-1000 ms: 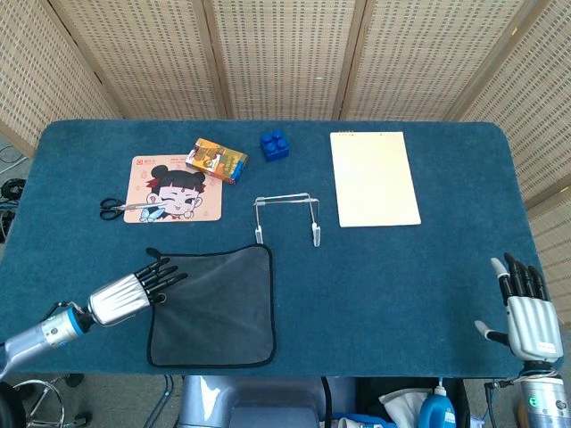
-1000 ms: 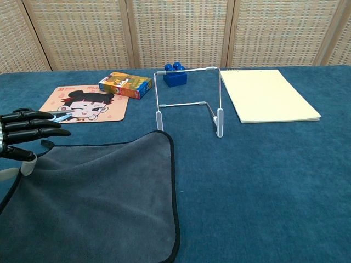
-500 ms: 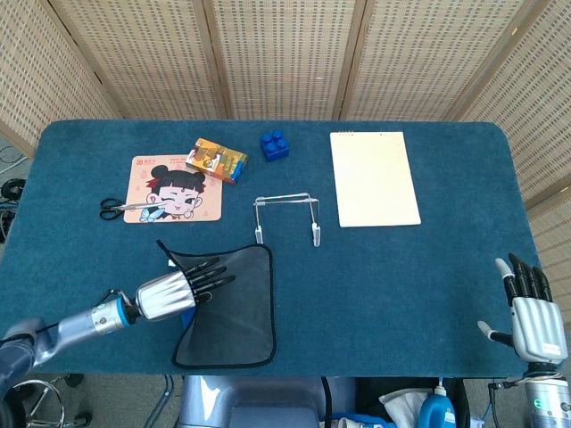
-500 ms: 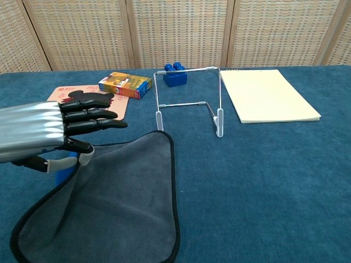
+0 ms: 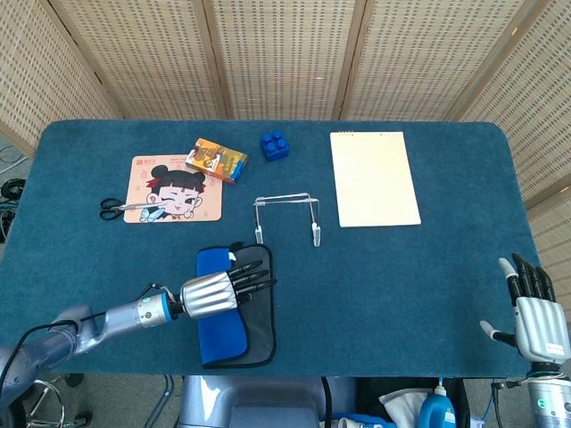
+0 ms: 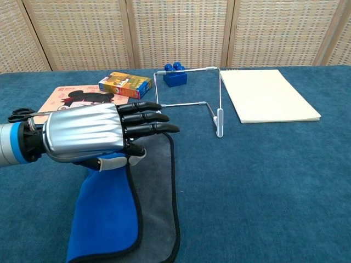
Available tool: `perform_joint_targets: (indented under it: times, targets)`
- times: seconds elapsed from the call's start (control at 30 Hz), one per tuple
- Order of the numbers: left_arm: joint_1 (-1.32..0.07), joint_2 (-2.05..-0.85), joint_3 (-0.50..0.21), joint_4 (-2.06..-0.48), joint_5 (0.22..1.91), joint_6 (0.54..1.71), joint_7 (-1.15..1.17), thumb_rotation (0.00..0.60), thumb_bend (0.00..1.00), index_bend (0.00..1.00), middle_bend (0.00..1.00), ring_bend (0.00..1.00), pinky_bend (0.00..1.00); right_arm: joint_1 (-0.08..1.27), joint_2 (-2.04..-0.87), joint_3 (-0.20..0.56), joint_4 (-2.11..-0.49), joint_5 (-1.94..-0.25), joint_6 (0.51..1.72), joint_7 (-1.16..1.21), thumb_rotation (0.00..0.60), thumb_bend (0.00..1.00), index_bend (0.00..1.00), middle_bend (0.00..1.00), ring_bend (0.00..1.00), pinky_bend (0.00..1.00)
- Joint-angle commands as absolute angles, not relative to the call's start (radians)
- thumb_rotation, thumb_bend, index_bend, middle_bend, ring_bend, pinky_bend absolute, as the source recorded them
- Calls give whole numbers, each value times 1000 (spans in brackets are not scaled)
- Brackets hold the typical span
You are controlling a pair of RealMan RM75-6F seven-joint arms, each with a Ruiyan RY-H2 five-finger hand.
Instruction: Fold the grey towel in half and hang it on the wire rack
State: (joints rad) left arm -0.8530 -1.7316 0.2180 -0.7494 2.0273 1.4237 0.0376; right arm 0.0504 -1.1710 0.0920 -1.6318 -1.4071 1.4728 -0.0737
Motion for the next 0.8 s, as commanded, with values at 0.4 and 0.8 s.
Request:
perform_joint_targets:
  times: [0.4, 0.8]
  targets:
    - [-952, -1817, 193, -731, 2045, 1336, 76, 600, 490, 763, 0, 0, 4, 52, -1171, 97, -1622, -1393, 1464, -63, 600, 0, 0, 0, 0, 0]
    - [-954, -1873, 205, -700, 2030, 1306, 77, 600, 446, 617, 0, 0, 4, 55, -1171, 101, -1613, -1385, 1455, -53, 600, 0, 0, 0, 0, 0]
